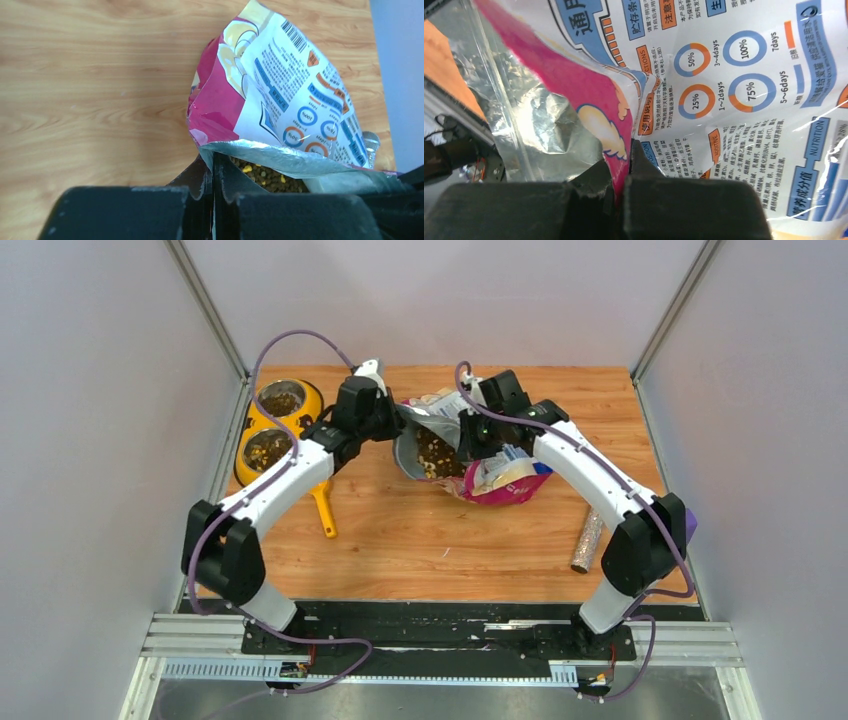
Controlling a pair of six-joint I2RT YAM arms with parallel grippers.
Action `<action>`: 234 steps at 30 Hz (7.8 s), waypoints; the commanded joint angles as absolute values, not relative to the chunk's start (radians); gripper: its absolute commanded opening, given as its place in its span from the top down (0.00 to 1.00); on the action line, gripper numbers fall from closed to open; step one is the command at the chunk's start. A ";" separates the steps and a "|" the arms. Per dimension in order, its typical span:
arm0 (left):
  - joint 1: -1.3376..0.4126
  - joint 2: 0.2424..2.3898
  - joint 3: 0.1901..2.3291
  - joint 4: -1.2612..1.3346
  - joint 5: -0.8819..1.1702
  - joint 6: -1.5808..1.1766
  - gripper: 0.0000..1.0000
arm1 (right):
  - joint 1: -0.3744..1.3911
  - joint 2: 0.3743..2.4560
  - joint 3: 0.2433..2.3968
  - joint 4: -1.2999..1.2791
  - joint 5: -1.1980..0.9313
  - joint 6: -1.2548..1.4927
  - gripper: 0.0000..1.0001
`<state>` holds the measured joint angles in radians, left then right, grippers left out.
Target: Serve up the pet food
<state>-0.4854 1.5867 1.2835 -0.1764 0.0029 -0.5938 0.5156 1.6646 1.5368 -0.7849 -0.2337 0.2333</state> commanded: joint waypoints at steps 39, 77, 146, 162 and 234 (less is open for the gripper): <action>-0.420 1.424 1.579 -0.499 -0.072 -0.623 1.00 | 0.627 1.269 1.348 -0.605 -0.348 0.078 0.16; -0.083 1.254 1.401 -0.198 0.829 0.103 0.12 | 0.437 1.239 1.427 -0.689 -0.611 -0.444 1.00; -0.086 1.904 1.388 1.165 1.398 -0.684 1.00 | 0.370 1.298 1.367 -0.587 -0.507 -0.306 1.00; -0.154 1.464 1.253 -0.085 0.835 0.272 1.00 | 0.301 1.241 1.296 -0.443 -0.332 -0.507 1.00; -0.273 1.572 1.647 -0.860 0.992 0.744 0.85 | 0.620 1.777 2.058 -0.857 -0.410 -0.455 0.05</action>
<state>-0.2733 1.6039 1.6356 -0.7925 0.9958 0.6640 0.6205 1.7504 1.9984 -0.8501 -0.4595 -0.4477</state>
